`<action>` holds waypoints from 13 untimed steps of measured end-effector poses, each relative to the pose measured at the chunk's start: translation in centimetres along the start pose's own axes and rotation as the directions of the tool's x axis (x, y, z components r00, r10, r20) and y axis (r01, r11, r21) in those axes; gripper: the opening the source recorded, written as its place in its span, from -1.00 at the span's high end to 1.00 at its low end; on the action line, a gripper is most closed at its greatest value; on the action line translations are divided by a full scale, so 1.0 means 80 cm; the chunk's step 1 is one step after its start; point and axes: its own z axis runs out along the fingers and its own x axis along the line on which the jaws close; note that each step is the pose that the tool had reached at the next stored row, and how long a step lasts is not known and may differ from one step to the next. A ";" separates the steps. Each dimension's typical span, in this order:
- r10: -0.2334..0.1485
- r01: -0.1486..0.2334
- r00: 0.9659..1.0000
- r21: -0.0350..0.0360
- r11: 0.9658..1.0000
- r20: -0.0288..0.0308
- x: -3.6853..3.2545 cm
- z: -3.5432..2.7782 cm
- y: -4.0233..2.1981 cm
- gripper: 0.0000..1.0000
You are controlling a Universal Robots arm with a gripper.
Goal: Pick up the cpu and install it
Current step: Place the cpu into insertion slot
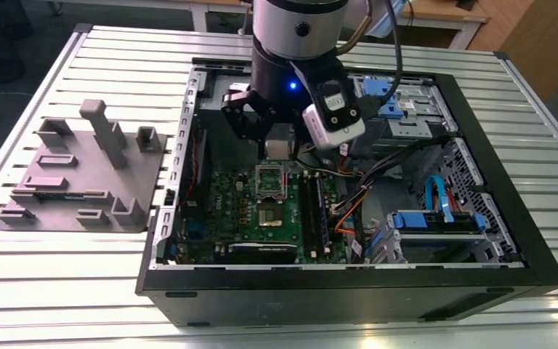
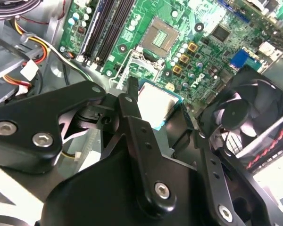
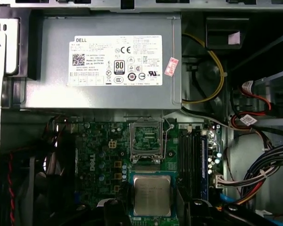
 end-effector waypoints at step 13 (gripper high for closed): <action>0.008 -0.008 1.000 0.000 1.000 0.000 -0.0006 0.0054 -0.0004 0.05</action>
